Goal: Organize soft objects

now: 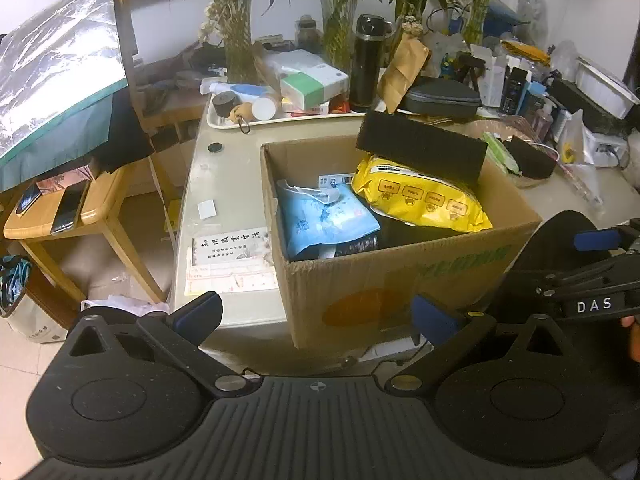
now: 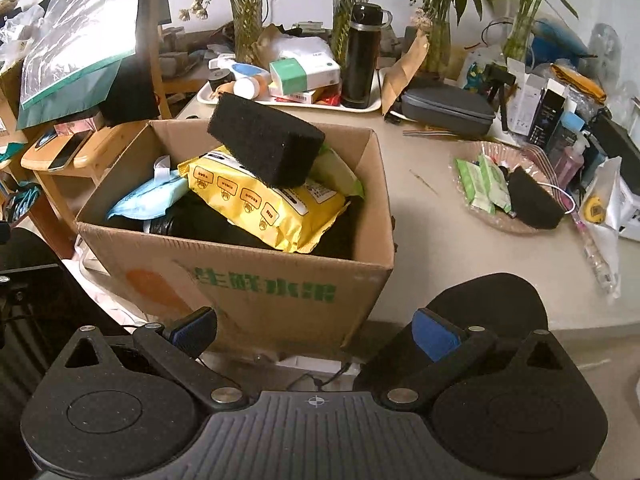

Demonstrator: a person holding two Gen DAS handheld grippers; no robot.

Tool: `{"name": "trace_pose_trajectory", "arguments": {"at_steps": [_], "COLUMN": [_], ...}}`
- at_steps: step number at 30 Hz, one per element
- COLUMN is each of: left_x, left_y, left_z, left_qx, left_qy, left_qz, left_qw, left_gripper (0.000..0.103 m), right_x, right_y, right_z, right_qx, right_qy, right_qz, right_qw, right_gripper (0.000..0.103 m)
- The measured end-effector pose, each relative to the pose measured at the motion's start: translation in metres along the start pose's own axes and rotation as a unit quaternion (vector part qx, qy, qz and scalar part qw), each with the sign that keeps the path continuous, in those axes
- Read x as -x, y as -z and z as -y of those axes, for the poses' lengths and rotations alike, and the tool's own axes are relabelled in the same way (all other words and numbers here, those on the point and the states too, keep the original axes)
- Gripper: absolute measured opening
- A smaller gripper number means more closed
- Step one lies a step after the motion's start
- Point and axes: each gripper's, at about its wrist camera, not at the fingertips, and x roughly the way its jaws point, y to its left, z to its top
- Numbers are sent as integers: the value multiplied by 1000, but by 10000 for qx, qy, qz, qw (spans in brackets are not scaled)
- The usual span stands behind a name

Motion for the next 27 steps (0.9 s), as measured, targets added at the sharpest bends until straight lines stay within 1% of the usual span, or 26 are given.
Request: {"name": "trace_pose_trajectory", "arguments": {"at_steps": [27], "left_x": [-3], "left_y": [0], "left_z": [2], "left_qx": [-1], "left_qy": [-22], "left_qz": [-90], "left_qw": [10000], "left_gripper": [103], "right_x": [-4], "right_y": [3], "right_z": [4], "right_qx": [-27], "right_qy": [31], "right_qz": [-140], "right_qw": [9999], "right_gripper": [103]}}
